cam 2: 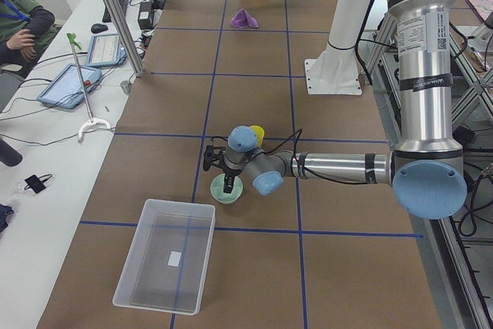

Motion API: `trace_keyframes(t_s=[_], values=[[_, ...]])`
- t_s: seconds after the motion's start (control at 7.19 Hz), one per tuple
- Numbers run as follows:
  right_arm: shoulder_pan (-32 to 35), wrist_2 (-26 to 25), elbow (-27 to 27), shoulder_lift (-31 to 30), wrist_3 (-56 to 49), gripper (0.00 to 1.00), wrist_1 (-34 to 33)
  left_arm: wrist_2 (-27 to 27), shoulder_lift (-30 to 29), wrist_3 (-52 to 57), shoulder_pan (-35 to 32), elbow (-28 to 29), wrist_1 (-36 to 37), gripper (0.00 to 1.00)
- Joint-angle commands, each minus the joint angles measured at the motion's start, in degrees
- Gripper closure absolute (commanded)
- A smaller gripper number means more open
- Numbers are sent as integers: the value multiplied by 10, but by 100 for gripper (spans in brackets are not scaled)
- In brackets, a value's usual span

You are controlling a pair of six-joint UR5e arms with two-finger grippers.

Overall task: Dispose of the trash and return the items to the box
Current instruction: 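Reach the left gripper to the pale green bowl and grasp its rim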

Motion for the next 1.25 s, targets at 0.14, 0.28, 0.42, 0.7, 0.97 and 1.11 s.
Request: trace_keyframes(t_s=[0.14,0.28,0.42,0.7,0.97,1.11], values=[[0,0,-1,-1,0,0,0,21,-29,-4,21,23,-2,53],[0,0,-1,-1,1,0,-1,21,-30,-4,21,23,-2,85],[0,0,-1,-1,1,0,0,22,-30,-4,21,22,-2,100],[0,0,-2,0,1,0,0,19,-25,-7,19,-17,7,100],[0,-1,-3,0,0,0,-1,-8,-21,-42,15,-107,84,100],[0,0,-3,0,1,0,0,-20,-19,-42,9,-160,143,100]])
